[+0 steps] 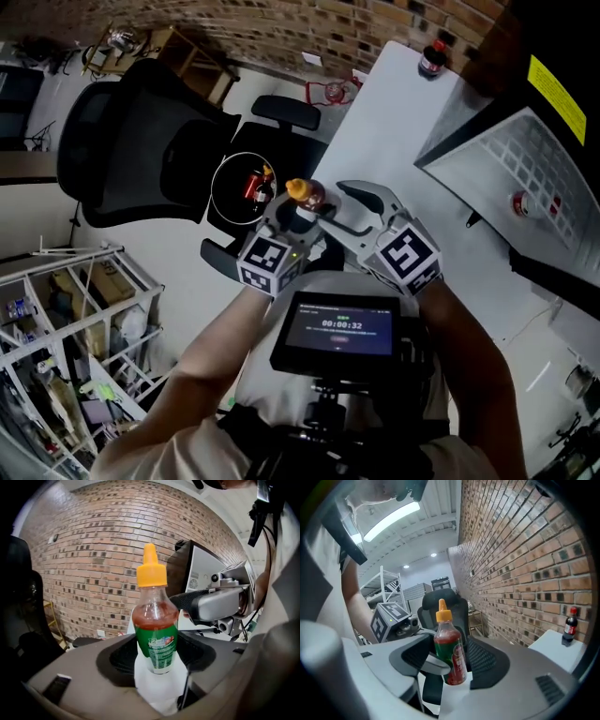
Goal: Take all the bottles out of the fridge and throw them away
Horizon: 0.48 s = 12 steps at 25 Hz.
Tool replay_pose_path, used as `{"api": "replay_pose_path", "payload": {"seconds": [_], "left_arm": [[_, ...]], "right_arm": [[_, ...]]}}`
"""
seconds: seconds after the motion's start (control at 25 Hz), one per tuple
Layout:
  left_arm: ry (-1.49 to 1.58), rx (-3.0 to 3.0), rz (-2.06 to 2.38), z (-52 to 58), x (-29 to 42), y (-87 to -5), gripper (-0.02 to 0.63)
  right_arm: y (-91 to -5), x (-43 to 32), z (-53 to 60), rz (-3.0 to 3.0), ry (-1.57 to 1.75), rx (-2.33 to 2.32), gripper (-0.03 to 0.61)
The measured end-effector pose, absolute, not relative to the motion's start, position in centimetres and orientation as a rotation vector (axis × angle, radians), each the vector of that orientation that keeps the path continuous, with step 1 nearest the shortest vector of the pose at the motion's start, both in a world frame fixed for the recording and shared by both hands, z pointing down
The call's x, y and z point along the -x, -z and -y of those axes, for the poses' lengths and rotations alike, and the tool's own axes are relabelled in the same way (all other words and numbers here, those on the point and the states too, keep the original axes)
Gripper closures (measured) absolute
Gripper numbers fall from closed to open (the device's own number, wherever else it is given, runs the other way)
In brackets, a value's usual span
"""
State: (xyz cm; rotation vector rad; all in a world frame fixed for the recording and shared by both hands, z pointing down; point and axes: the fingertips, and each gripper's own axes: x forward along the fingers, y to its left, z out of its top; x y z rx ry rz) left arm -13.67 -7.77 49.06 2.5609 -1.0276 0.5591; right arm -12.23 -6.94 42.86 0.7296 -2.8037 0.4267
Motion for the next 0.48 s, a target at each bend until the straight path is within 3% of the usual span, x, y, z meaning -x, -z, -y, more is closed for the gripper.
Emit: {"api": "replay_pose_path", "payload": {"seconds": [0.12, 0.24, 0.36, 0.48], "left_arm": [[-0.548, -2.504, 1.092, 8.4, 16.8, -49.7, 0.334], [-0.535, -2.438, 1.16, 9.1, 20.2, -50.6, 0.334], [-0.536, -2.367, 1.22, 9.6, 24.0, -52.0, 0.334], [-0.575, -2.298, 1.271, 10.4, 27.6, -54.0, 0.334]], "right_arm": [[-43.4, 14.7, 7.2, 2.826, -0.424, -0.665, 0.318], [-43.8, 16.9, 7.5, 2.818, -0.427, -0.605, 0.367], [-44.4, 18.4, 8.0, 2.797, -0.441, -0.601, 0.496], [-45.0, 19.4, 8.7, 2.784, -0.464, -0.616, 0.563]]}}
